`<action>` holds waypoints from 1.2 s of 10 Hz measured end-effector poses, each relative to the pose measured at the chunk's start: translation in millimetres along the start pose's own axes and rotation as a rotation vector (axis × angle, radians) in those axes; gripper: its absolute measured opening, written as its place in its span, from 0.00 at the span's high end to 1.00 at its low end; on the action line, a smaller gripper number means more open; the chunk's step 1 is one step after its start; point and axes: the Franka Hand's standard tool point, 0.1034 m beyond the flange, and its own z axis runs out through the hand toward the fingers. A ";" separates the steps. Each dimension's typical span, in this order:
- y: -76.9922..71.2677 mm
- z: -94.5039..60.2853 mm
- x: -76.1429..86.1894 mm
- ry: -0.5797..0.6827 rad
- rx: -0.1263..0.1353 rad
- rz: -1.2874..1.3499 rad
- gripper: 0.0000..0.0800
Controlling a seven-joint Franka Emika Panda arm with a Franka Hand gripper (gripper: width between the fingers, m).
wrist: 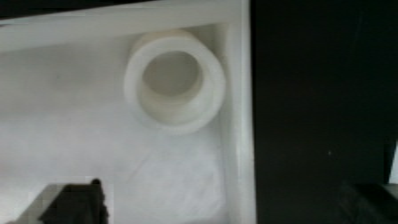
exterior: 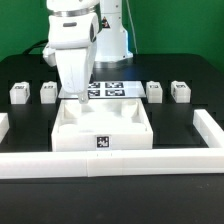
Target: Assemble square table
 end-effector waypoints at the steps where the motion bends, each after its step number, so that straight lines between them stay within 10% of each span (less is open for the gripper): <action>1: -0.1 1.3 0.0 0.000 -0.004 0.000 0.19; 3: -10.7 18.8 7.1 -0.008 -0.119 -0.014 0.19; 8: -10.2 35.8 13.9 -0.007 -0.140 -0.015 0.19; 12: -10.8 37.0 13.5 -0.007 -0.138 -0.013 0.70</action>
Offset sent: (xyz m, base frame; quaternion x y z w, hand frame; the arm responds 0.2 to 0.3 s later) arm -0.0124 0.0260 -0.0218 -0.0689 0.0257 0.0024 0.9973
